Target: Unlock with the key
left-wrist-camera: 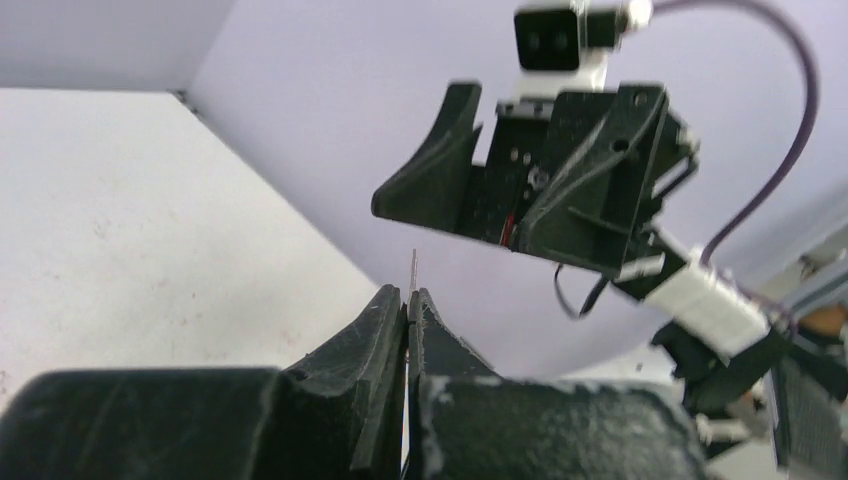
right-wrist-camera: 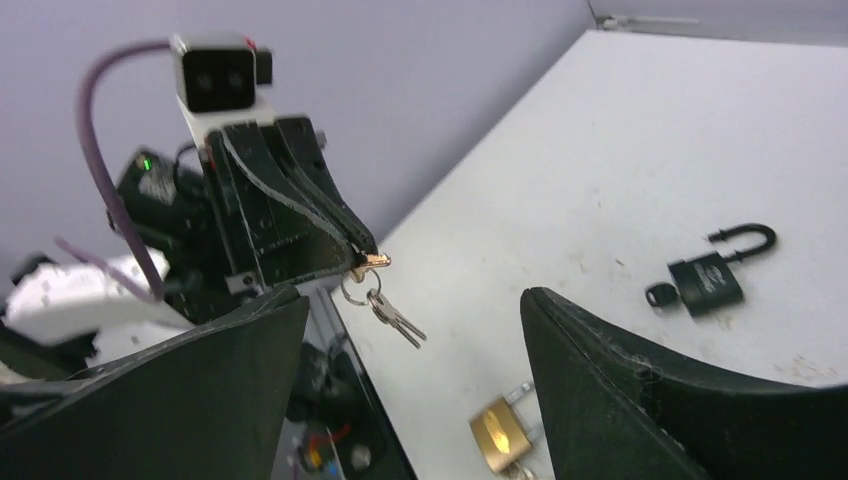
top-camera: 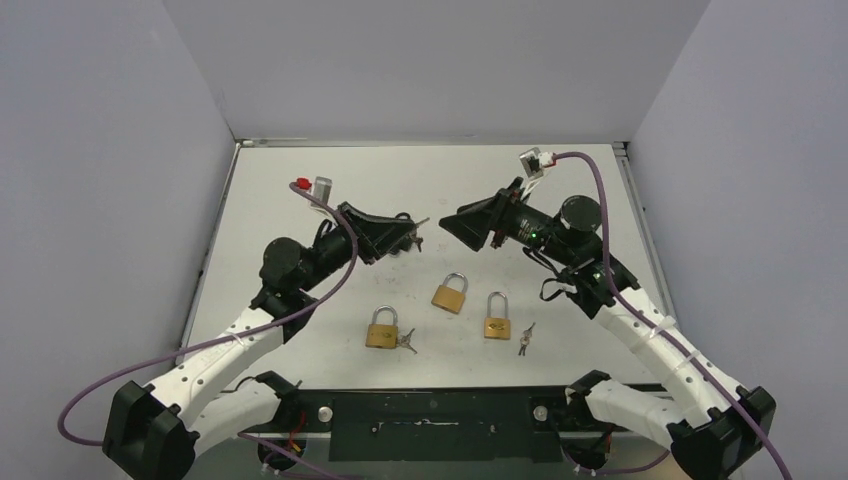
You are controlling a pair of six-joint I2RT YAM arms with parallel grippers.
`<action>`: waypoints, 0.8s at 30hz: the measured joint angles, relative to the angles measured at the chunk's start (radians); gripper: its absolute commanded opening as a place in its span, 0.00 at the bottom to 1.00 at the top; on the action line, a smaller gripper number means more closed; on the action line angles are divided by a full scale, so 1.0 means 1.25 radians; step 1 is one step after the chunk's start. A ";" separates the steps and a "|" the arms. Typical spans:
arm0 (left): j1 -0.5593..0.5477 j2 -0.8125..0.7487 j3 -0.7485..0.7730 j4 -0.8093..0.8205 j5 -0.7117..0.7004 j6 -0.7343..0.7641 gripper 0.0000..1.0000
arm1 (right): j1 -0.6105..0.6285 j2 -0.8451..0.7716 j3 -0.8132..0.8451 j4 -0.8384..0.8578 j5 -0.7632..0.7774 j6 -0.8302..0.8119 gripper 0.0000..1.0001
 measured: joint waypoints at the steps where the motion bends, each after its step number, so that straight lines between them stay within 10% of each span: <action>1: 0.000 -0.006 -0.005 0.021 -0.040 -0.031 0.00 | 0.017 -0.003 -0.018 0.060 0.046 0.049 0.80; 14: 0.000 0.000 -0.036 0.182 -0.287 -0.316 0.00 | 0.166 0.156 0.013 0.304 0.333 0.273 0.39; 24: -0.003 0.002 -0.045 0.226 -0.308 -0.353 0.00 | 0.164 0.204 0.038 0.386 0.335 0.305 0.59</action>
